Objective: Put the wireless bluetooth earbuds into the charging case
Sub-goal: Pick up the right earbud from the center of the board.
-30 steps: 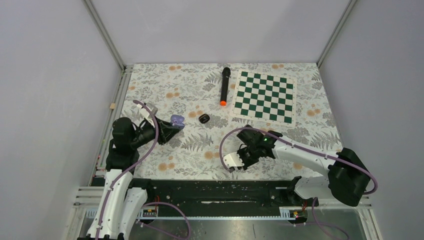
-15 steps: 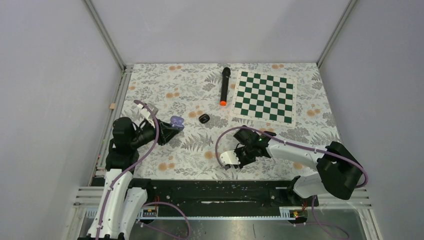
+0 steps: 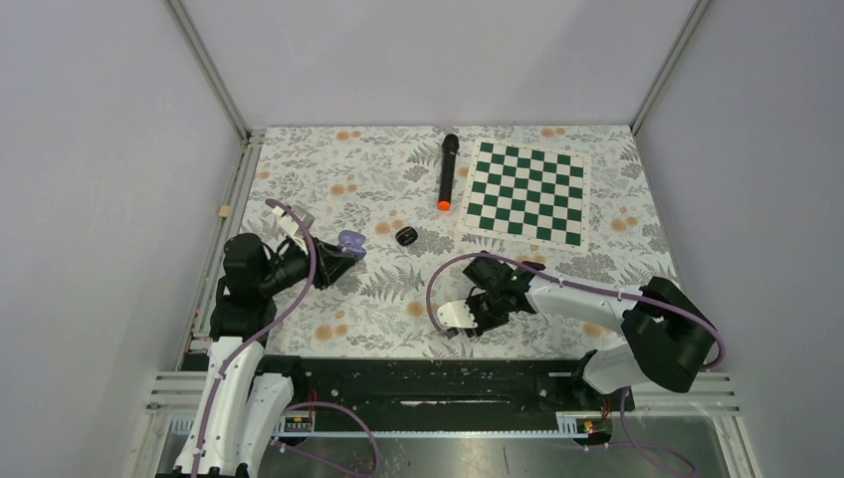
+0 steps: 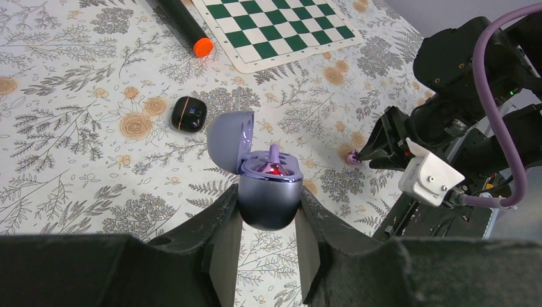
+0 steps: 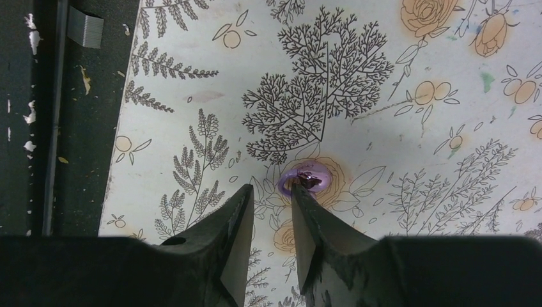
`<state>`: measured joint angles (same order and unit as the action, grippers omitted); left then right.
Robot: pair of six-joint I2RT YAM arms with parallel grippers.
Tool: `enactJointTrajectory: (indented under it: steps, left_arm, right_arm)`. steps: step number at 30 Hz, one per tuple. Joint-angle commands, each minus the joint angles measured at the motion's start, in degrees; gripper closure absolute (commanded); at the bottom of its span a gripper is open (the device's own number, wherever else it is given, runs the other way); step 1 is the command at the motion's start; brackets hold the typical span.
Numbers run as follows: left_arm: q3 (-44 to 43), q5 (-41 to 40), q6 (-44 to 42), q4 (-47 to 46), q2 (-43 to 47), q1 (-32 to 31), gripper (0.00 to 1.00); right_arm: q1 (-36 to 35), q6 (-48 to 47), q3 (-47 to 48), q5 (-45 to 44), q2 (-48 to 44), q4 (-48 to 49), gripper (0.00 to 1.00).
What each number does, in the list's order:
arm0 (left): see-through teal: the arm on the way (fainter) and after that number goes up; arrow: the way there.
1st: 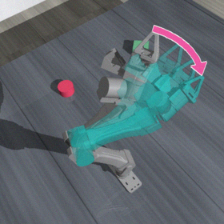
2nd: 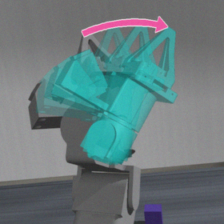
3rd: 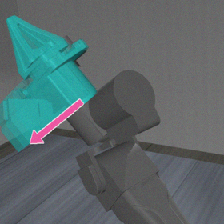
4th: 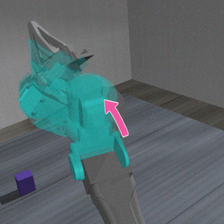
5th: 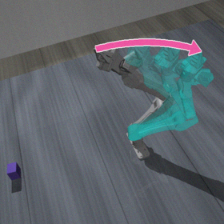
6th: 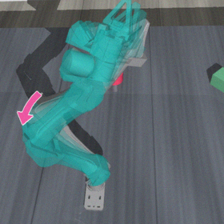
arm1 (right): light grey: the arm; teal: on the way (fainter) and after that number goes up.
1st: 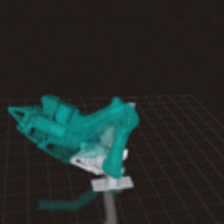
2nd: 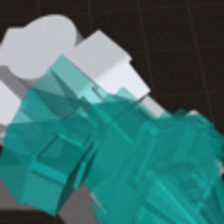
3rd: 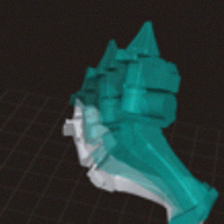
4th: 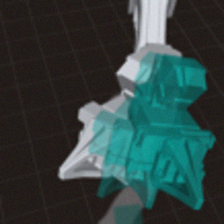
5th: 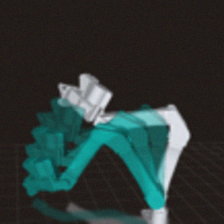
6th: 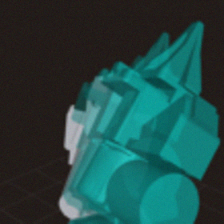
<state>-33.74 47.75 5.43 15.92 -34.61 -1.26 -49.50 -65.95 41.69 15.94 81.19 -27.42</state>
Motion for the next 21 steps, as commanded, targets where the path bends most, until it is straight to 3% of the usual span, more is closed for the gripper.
enactJointTrajectory:
  steps: [1,13,18,21]
  left_arm:
    - [-1.83,0.58,0.27,-2.31,0.33,0.63,1.0]
    - [-1.79,0.61,0.63,-2.26,-0.02,1.08,1.0]
    - [-1.37,0.72,1.09,-3.24,-0.18,1.07,1.0]
    - [-0.92,1.38,1.23,-4.39,-0.49,1.02,1.0]
  right_arm:
    - [0.17,2.01,0.05,-1.37,1.2,2.06,0.64]
    - [0.2,13.24,5.37,-8.73,7.68,5.66,0.67]
    - [0.19,14.23,8.72,-10.19,11.61,3.44,0.99]
    - [0.47,15.04,10.4,-9.15,11.02,0.41,1.0]
